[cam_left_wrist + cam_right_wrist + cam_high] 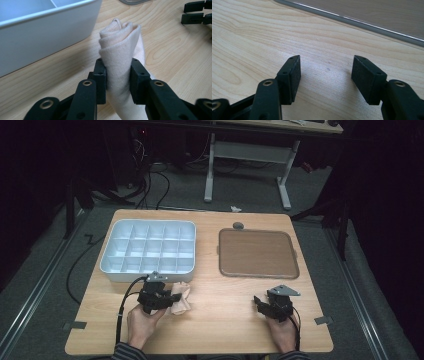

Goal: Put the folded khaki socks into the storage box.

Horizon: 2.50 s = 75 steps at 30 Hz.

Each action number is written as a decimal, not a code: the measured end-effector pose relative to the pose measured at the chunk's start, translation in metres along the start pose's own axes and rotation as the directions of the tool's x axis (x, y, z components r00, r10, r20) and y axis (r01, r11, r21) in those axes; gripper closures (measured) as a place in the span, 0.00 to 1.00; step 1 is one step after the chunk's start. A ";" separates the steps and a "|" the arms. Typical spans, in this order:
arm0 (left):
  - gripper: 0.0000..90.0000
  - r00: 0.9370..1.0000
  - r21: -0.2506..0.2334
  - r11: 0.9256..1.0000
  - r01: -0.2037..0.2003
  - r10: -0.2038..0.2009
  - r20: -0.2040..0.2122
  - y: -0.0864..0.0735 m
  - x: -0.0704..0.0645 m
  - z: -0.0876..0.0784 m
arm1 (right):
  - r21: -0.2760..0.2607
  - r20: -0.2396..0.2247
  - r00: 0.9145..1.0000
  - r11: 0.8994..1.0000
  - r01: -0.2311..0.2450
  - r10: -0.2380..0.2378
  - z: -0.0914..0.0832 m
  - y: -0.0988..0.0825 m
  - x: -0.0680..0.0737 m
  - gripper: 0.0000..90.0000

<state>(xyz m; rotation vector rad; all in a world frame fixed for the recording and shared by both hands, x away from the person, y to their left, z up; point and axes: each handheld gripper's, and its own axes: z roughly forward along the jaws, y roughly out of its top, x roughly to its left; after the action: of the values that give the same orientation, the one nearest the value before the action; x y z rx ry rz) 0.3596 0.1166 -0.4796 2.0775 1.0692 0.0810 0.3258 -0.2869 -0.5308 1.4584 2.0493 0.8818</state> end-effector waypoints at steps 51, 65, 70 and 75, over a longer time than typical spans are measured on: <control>0.79 0.995 -0.056 0.996 0.065 -0.069 -0.076 0.011 0.036 -0.045 | 0.000 -0.004 1.000 1.000 0.005 -0.005 0.000 0.000 0.000 0.44; 0.79 0.992 -0.039 0.996 0.083 -0.086 -0.093 0.022 0.039 -0.051 | -0.003 -0.018 1.000 1.000 -0.003 0.003 0.000 0.000 -0.002 0.43; 0.79 0.994 -0.046 0.997 0.065 -0.069 -0.090 0.030 0.039 -0.056 | -0.002 -0.018 1.000 1.000 0.001 -0.001 0.000 0.000 -0.001 0.43; 0.79 0.994 -0.058 0.996 0.063 -0.068 -0.080 0.037 0.041 -0.058 | -0.001 -0.016 1.000 1.000 0.000 0.000 0.000 0.000 -0.001 0.43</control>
<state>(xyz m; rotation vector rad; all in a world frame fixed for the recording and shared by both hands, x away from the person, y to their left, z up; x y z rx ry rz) 0.3889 0.1691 -0.4262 2.0025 1.1710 0.1632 0.3262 -0.2875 -0.5309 1.4550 2.0603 0.8972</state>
